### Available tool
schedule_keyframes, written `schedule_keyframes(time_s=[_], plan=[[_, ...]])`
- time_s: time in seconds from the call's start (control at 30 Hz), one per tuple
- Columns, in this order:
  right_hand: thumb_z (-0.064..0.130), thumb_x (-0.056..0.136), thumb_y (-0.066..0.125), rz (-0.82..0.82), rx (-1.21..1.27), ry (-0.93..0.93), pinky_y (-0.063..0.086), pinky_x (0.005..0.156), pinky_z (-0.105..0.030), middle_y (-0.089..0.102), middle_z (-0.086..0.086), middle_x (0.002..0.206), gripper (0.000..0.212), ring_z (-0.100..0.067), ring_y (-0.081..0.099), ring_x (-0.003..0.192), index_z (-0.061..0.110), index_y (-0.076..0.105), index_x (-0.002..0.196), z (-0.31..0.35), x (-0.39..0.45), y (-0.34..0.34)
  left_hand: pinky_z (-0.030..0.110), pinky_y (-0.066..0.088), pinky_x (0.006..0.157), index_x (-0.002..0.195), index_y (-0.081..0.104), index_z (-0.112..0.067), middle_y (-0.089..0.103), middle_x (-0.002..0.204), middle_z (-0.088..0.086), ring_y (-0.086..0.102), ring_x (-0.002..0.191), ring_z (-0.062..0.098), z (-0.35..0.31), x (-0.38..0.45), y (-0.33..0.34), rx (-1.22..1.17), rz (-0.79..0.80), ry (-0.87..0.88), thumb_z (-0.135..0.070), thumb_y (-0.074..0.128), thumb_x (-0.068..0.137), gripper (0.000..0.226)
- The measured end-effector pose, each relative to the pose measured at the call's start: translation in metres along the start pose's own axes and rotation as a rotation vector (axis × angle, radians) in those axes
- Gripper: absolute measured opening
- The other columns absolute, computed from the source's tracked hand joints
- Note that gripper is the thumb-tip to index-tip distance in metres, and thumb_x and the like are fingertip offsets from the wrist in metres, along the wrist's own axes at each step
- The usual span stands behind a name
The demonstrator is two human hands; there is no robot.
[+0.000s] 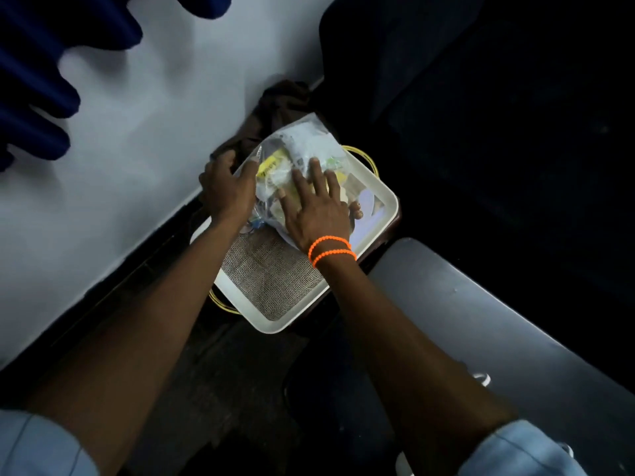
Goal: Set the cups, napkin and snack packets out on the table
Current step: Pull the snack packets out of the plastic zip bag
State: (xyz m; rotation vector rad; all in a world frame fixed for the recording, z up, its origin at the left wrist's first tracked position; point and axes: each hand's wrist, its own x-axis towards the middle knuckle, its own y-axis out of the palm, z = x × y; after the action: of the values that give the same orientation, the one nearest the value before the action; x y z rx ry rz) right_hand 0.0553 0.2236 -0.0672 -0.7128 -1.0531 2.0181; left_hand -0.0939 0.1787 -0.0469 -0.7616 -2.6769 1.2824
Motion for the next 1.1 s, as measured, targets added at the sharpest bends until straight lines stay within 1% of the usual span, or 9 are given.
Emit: schedule_keyframes(time_s=[0.1, 0.17, 0.33, 0.4, 0.53, 0.67, 0.83, 0.93, 1.1], plan=[[0.055, 0.104, 0.032, -0.03, 0.06, 0.013, 0.028, 0.118, -0.056, 0.018, 0.002, 0.17, 0.056, -0.033, 0.024, 0.153, 0.034, 0.033, 0.156, -0.008, -0.025, 0.007, 0.039, 0.043, 0.081, 0.1, 0.071, -0.013, 0.073, 0.106, 0.012, 0.062, 0.096, 0.03, -0.008, 0.003, 0.002, 0.06, 0.096, 0.089, -0.05, 0.056, 0.093, 0.041], [0.053, 0.106, 0.033, -0.009, 0.111, 0.008, 0.018, 0.125, -0.052, 0.018, 0.0, 0.17, 0.056, -0.035, 0.026, 0.152, 0.033, 0.03, 0.158, -0.015, -0.035, 0.009, 0.033, 0.04, 0.077, 0.105, 0.072, -0.015, 0.073, 0.098, 0.002, 0.06, 0.091, 0.025, -0.009, 0.0, 0.004, 0.083, 0.17, 0.102, -0.053, 0.054, 0.096, 0.043], [0.052, 0.106, 0.037, -0.002, 0.39, 0.106, 0.022, 0.125, -0.047, 0.023, -0.001, 0.169, 0.051, -0.03, 0.02, 0.155, 0.032, 0.041, 0.153, -0.023, -0.047, 0.003, 0.001, 0.041, 0.056, 0.084, 0.08, -0.036, 0.071, 0.066, -0.03, 0.068, 0.071, -0.01, -0.013, -0.021, -0.007, -0.185, 0.238, 0.034, -0.062, 0.058, 0.093, 0.036], [0.059, 0.102, 0.04, -0.015, 0.591, 0.19, 0.03, 0.123, -0.049, 0.037, -0.003, 0.163, 0.051, -0.025, 0.026, 0.153, 0.032, 0.055, 0.142, -0.021, -0.052, -0.005, 0.005, 0.047, 0.061, 0.079, 0.079, -0.043, 0.075, 0.074, -0.028, 0.068, 0.073, -0.015, -0.017, -0.032, -0.013, -0.245, 0.302, 0.044, -0.063, 0.056, 0.093, 0.034], [0.088, 0.077, 0.047, 0.047, 1.034, 0.469, 0.056, 0.099, -0.051, 0.064, -0.004, 0.131, 0.072, -0.028, 0.064, 0.121, 0.028, 0.069, 0.108, -0.021, -0.049, -0.025, 0.042, 0.054, 0.096, 0.113, 0.075, -0.04, 0.08, 0.099, -0.007, 0.068, 0.1, 0.014, -0.013, -0.068, -0.01, -0.074, 0.336, 0.375, -0.046, 0.061, 0.089, 0.028], [0.055, 0.078, 0.077, -0.072, 1.25, 0.708, 0.058, 0.092, -0.058, 0.076, -0.013, 0.111, 0.055, -0.036, 0.073, 0.102, 0.012, 0.069, 0.112, -0.033, -0.041, -0.035, 0.036, 0.048, 0.097, 0.105, 0.081, -0.022, 0.075, 0.099, -0.01, 0.057, 0.104, 0.014, -0.019, -0.112, 0.006, 0.004, 0.435, 0.72, -0.029, 0.062, 0.084, 0.029], [0.032, 0.084, 0.079, -0.129, 1.389, 0.709, 0.061, 0.08, -0.047, 0.076, -0.009, 0.115, 0.042, -0.032, 0.073, 0.104, 0.017, 0.07, 0.122, -0.057, -0.05, -0.043, 0.015, 0.054, 0.075, 0.099, 0.082, -0.021, 0.076, 0.088, -0.017, 0.07, 0.087, -0.001, -0.032, -0.132, 0.01, -0.375, 0.313, 0.404, -0.017, 0.063, 0.088, 0.022], [0.028, 0.083, 0.08, -0.164, 1.475, 0.631, 0.056, 0.097, -0.055, 0.075, -0.011, 0.12, 0.041, -0.034, 0.07, 0.114, 0.014, 0.071, 0.121, -0.068, -0.072, -0.055, 0.024, 0.059, 0.077, 0.111, 0.078, -0.023, 0.076, 0.106, -0.011, 0.071, 0.092, 0.003, -0.038, -0.124, 0.008, -0.423, 0.234, 0.214, -0.034, 0.062, 0.09, 0.028], [0.036, 0.082, 0.08, -0.281, 1.377, 0.628, 0.053, 0.102, -0.058, 0.077, -0.007, 0.116, 0.04, -0.03, 0.071, 0.113, 0.018, 0.073, 0.118, -0.078, -0.136, -0.069, 0.028, 0.054, 0.095, 0.116, 0.076, -0.03, 0.073, 0.108, -0.021, 0.066, 0.105, -0.004, -0.039, -0.148, 0.026, -0.363, 0.606, 0.175, -0.038, 0.061, 0.097, 0.026]])
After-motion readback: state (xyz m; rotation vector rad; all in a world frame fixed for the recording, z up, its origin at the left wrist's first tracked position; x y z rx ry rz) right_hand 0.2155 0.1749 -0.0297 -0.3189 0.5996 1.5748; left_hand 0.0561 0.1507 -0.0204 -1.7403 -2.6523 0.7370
